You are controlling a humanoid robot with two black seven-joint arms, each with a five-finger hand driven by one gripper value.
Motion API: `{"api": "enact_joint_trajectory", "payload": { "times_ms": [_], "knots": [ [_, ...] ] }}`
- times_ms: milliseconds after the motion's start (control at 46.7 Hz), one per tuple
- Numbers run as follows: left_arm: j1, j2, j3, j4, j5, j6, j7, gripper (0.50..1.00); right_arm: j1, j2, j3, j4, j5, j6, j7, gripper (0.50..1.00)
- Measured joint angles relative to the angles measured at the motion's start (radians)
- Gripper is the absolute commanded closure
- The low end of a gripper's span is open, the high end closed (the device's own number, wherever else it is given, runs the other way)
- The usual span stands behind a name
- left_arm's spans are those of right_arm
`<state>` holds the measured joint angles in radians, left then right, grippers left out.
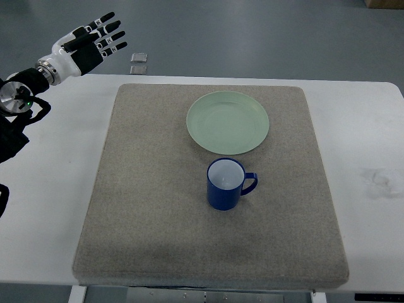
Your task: Place cup left of plate with left hand
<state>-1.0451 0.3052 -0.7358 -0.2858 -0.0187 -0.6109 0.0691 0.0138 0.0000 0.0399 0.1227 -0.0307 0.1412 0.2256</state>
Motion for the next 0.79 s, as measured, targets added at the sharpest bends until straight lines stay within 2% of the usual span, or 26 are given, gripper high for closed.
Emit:
{"api": "enact_joint_trajectory", "payload": {
  "times_ms": [214, 407, 599, 792],
  "knots": [
    [-0.008, 0.013, 0.055, -0.02, 0.015, 0.0, -0.005, 0.504, 0.0, 0.0, 0.0, 0.0, 0.0, 0.0, 0.0, 0.568],
    [0.036, 0.072, 0.058, -0.1, 0.03, 0.0, -0.031, 0.504, 0.0, 0.0, 0.0, 0.0, 0.0, 0.0, 0.0, 0.568],
    [0.091, 0.147, 0.049, -0.204, 0.18, 0.0, -0.075, 0.504, 0.0, 0.0, 0.0, 0.0, 0.0, 0.0, 0.0, 0.568],
    [0.21, 0.219, -0.016, -0.386, 0.343, 0.0, -0.137, 0.504, 0.0, 0.0, 0.0, 0.0, 0.0, 0.0, 0.0, 0.568]
  ]
}}
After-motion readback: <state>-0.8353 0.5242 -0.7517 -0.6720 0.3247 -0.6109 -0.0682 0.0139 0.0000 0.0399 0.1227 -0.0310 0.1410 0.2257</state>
